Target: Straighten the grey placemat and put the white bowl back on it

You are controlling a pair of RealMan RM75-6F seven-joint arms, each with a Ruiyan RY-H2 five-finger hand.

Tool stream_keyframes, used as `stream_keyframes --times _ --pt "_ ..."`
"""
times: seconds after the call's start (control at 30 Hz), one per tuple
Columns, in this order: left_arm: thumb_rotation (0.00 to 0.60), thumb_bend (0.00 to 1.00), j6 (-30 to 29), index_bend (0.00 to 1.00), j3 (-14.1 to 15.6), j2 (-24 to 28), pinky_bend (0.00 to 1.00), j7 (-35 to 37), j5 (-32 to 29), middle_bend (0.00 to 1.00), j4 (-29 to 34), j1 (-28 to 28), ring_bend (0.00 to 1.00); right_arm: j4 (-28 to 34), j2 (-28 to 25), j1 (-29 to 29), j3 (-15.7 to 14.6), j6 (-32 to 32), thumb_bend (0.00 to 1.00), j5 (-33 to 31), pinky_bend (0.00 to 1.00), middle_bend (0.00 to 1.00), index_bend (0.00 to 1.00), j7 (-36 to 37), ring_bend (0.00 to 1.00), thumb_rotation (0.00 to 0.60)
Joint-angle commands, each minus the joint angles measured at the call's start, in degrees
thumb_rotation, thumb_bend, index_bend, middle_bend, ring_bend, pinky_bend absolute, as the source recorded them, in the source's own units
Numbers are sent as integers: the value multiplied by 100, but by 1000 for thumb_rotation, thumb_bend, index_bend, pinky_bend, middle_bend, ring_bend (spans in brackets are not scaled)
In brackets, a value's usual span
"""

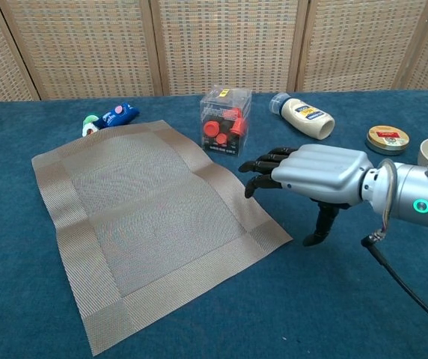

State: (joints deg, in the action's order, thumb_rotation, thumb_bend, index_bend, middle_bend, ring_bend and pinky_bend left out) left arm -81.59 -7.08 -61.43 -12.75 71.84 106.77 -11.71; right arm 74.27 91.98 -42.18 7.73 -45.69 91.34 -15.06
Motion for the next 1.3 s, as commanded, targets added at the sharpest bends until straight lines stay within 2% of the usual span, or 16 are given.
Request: stream_keyframes --times 0.03,0.53,0.63,0.9,1.1,1.3 --pt "600 0 10 0 6 10 0 -19 5 0 19 1 0 -104 107 -78 -18 56 0 -94 0 0 234 -25 0 600" --pt "600 0 92 0 0 51 0 -5 -18 0 62 -2 0 -647 707 -329 -61 -11 0 -398 0 0 245 70 0 600" --pt "600 0 106 0 -3 49 0 3 -21 0 58 -5 0 -800 824 -369 -57 -126 36 -377 0 0 246 68 0 600" --pt "600 0 133 0 -3 50 0 19 -2 0 56 -13 0 -831 910 -459 2 -395 357 -350 0 0 258 482 0 600" --pt "600 0 144 0 9 51 0 17 26 0 71 -15 0 -735 834 -481 -100 -482 529 -259 0 0 313 749 0 600" --pt "600 0 145 0 19 55 0 27 59 0 77 -11 0 -666 750 -499 -239 -535 665 -158 0 0 462 981 0 600"
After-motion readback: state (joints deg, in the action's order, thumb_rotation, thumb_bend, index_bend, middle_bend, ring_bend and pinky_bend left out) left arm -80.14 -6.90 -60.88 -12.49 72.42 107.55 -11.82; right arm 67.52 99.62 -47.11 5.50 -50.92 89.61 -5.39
